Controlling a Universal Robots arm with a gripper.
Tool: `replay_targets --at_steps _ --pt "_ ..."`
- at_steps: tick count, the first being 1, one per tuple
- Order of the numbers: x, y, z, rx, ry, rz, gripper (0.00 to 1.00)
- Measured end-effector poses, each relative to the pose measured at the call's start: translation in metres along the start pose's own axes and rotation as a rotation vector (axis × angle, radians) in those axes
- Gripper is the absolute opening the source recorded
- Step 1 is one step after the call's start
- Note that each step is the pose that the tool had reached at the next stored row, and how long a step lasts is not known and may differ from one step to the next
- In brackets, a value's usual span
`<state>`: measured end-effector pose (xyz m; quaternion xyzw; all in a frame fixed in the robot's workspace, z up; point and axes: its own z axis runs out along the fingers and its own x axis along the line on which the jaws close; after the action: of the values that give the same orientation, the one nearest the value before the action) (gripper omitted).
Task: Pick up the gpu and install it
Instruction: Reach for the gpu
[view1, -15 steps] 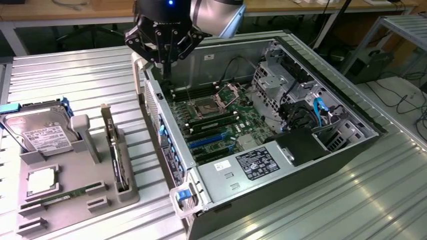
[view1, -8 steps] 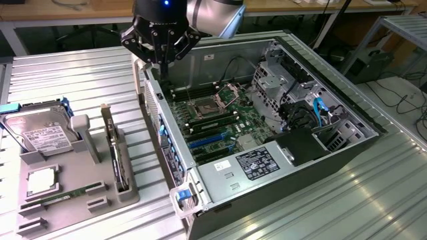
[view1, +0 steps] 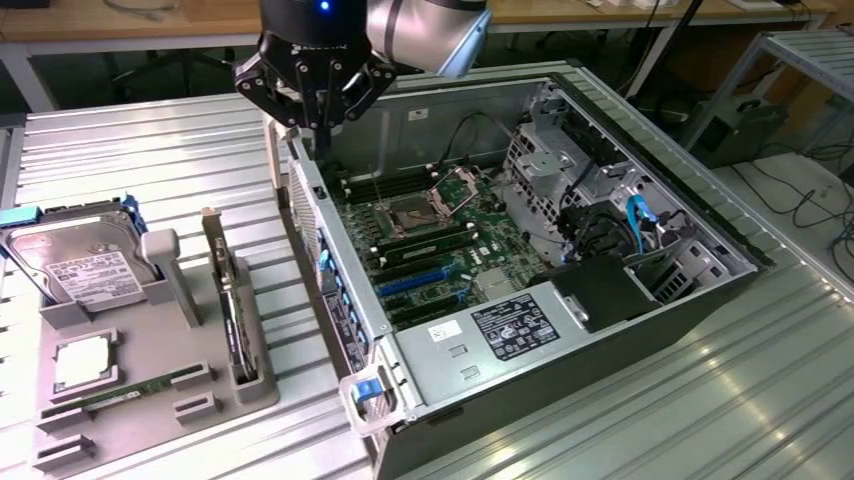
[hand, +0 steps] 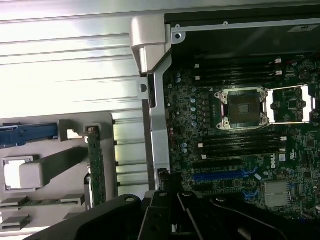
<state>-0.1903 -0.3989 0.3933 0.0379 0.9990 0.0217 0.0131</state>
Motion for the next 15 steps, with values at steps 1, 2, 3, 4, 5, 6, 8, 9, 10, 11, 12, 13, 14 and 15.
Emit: replay_targets --at_steps 1,2,3,4,5,6,8,9,10,11,12,13,14,15 --pt "0.001 -0.0001 0.0000 0.0000 -0.0001 0.000 0.11" --pt "0.001 -0.0001 0.0000 0.0000 -0.0001 0.000 0.11" --pt "0.002 -0.0002 -0.0001 0.0000 0.0000 0.000 0.11" --pt "0.003 -0.0002 -0.0001 0.0000 0.0000 0.000 0.11" --pt "0.003 -0.0003 -0.0001 0.0000 0.0000 0.000 0.11" --pt "0.004 -0.0003 -0.0001 0.0000 0.0000 0.000 0.11" --pt "0.006 -0.0005 -0.0002 0.0000 0.0000 0.000 0.11" --pt "0.007 -0.0005 -0.0002 0.0000 0.0000 0.000 0.11" --pt "0.008 -0.0006 -0.0002 0.0000 0.0000 0.000 0.11" --pt "0.009 -0.0007 -0.0002 0.0000 0.0000 0.000 0.11" --pt "0.009 -0.0007 -0.0002 0.0000 0.0000 0.000 0.11" --pt "0.010 -0.0008 -0.0002 0.0000 -0.0001 0.000 0.11" --pt "0.011 -0.0008 -0.0003 -0.0001 0.0000 0.000 0.11" --pt "0.011 -0.0009 -0.0003 -0.0001 0.0000 0.000 0.11"
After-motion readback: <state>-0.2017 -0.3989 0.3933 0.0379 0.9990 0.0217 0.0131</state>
